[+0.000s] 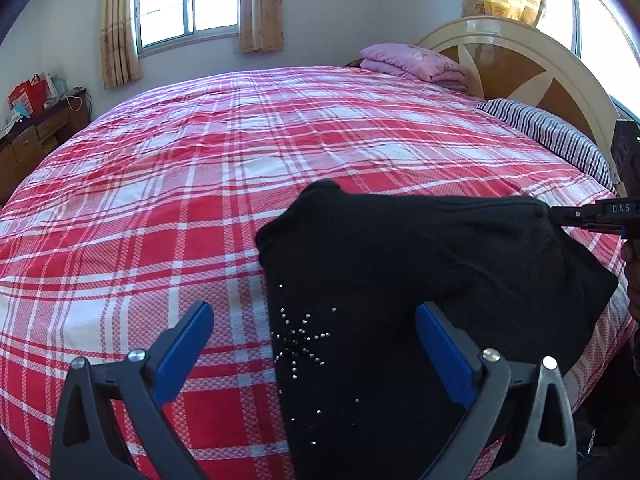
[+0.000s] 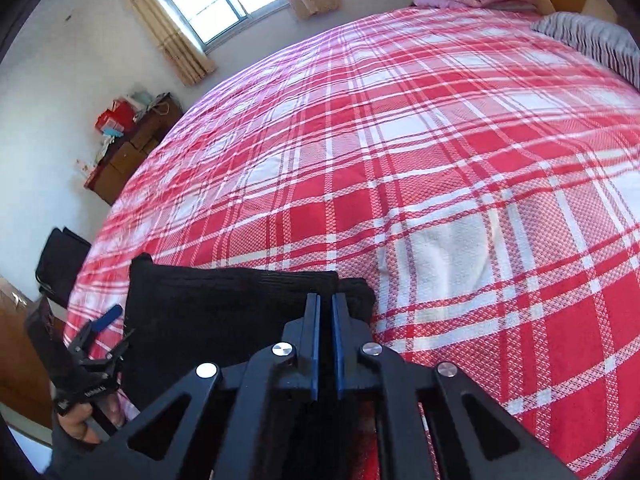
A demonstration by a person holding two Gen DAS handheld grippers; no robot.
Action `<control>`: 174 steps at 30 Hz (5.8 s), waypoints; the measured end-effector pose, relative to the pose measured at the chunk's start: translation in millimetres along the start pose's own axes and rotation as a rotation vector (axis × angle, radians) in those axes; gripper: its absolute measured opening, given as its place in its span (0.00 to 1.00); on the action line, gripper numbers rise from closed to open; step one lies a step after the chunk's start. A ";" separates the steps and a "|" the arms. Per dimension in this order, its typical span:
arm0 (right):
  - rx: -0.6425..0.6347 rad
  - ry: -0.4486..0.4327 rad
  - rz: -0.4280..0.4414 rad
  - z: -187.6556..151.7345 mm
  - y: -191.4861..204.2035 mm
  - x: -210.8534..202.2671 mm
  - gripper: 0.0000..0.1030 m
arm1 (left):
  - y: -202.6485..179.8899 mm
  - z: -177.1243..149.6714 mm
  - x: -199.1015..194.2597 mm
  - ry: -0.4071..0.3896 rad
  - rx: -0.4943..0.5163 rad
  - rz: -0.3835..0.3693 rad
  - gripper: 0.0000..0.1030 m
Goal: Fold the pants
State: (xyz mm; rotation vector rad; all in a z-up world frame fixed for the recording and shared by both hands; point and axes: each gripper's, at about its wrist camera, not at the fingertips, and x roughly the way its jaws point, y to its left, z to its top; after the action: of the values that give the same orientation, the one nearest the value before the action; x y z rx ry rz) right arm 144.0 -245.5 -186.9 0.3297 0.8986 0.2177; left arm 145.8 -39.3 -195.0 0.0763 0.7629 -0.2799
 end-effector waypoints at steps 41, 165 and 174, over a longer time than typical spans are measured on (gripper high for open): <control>-0.360 0.073 0.060 -89.3 64.2 -42.6 0.64 | -85.3 49.6 21.1 0.039 0.234 -0.057 1.00; -0.176 -0.063 0.199 16.2 73.5 -18.3 0.24 | 52.1 11.2 -37.2 -0.009 -0.134 -0.273 0.13; -0.348 -0.032 0.299 81.3 183.5 55.2 0.24 | 139.9 20.7 -63.9 -0.100 -0.230 -0.081 0.13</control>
State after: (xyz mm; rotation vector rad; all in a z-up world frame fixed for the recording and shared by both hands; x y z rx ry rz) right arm 233.3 -72.8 -112.4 0.1406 0.7607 0.6351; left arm 154.5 105.7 -140.5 -0.1845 0.6951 -0.2690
